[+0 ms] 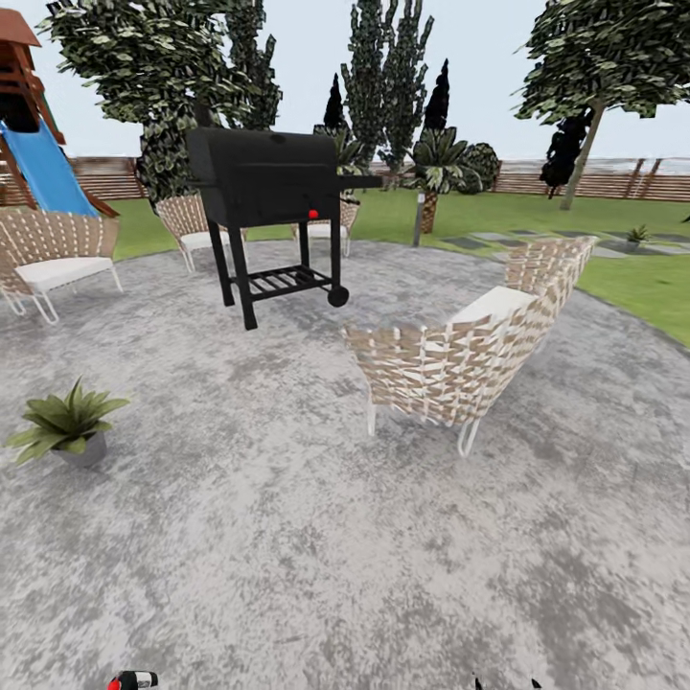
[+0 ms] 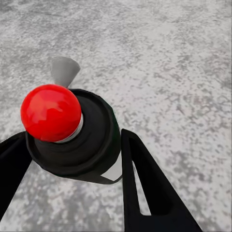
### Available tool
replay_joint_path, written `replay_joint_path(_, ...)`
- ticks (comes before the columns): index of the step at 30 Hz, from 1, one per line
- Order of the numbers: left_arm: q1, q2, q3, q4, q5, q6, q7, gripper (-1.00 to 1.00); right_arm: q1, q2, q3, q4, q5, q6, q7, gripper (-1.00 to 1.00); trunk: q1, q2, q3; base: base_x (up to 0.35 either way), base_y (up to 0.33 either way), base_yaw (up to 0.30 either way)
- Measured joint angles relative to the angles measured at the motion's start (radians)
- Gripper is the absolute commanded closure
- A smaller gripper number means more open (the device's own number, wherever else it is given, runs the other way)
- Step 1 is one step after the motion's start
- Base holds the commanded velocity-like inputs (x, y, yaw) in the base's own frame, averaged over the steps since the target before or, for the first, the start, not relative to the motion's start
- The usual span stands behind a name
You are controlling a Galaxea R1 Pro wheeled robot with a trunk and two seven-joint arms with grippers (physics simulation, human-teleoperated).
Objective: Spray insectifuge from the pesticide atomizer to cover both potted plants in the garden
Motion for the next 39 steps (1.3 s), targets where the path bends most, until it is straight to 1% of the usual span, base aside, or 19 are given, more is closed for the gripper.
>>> replay_joint_path(6, 0.0, 0.0, 0.0, 0.0, 0.0, 0.0, 0.0, 1.0, 0.0, -0.001, 0.0, 0.0, 0.0, 0.0, 0.0, -1.0, 0.0, 0.0, 0.006, 0.323, 0.142, 0.219)
replay_joint_path(21, 0.0, 0.0, 0.0, 0.001, 0.0, 0.0, 0.0, 1.0, 0.0, 0.003, 0.001, 0.0, 0.001, 0.0, 0.0, -1.0, 0.0, 0.0, 0.022, 0.285, 0.215, 0.219)
replay_joint_path(27, 0.0, -0.001, 0.0, 0.001, 0.0, 0.0, 0.0, 1.0, 0.0, 0.003, 0.001, 0.0, 0.001, 0.0, 0.001, -1.0, 0.0, 0.0, 0.028, 0.321, 0.12, 0.211)
replay_joint_path(32, 0.0, -0.002, 0.0, 0.001, 0.0, 0.0, 0.0, 1.0, 0.0, 0.002, 0.004, -0.001, 0.004, 0.001, 0.003, -1.0, 0.0, 0.0, 0.03, 0.334, 0.026, 0.059)
replay_joint_path(33, 0.0, -0.002, 0.0, 0.001, 0.0, 0.0, 0.0, 1.0, 0.001, 0.001, 0.006, -0.002, 0.008, 0.001, 0.004, -1.0, 0.0, 0.0, 0.03, 0.336, 0.005, 0.012)
replay_joint_path(34, 0.0, -0.002, 0.0, 0.001, 0.0, 0.0, 0.0, 1.0, 0.001, 0.0, 0.009, -0.002, 0.022, 0.001, 0.004, -1.0, 0.0, 0.0, 0.03, 0.337, 0.001, 0.002)
replay_joint_path(35, 0.0, -0.002, 0.0, 0.001, 0.0, 0.0, 0.0, 1.0, 0.001, 0.0, 0.012, -0.001, 0.088, 0.001, 0.003, -1.0, 0.0, 0.0, 0.03, 0.337, 0.001, 0.001)
replay_joint_path(37, 0.0, -0.002, 0.0, 0.001, 0.0, 0.0, 0.0, 1.0, 0.001, 0.001, 0.011, -0.002, 0.116, 0.0, 0.003, -1.0, 0.0, 0.0, 0.03, 0.337, 0.0, 0.0)
replay_joint_path(39, 0.0, -0.002, 0.0, 0.001, 0.0, 0.0, 0.0, 1.0, 0.0, 0.001, 0.009, -0.001, 0.122, -0.001, 0.002, -1.0, 0.0, 0.0, 0.03, 0.337, 0.003, 0.0)
